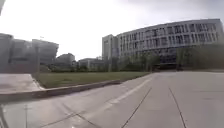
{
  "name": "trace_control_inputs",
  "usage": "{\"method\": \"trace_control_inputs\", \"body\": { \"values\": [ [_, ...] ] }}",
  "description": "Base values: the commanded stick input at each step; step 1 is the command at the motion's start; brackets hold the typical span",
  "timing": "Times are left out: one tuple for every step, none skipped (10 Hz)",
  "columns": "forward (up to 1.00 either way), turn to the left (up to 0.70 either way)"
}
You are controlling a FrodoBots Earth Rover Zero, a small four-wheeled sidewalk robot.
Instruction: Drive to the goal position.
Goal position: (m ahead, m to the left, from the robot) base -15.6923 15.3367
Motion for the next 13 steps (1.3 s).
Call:
{"method": "trace_control_inputs", "body": {
  "values": [
    [-1.00,-0.40],
    [-1.00,-0.40],
    [-1.00,-0.40],
    [-1.00,-0.40],
    [-1.00,-0.40],
    [-1.00,-0.40],
    [-1.00,-0.40],
    [-1.00,-0.40],
    [-1.00,-0.40],
    [-1.00,-0.40],
    [-1.00,-0.40],
    [-1.00,-0.40],
    [-1.00,-0.40]
  ]
}}
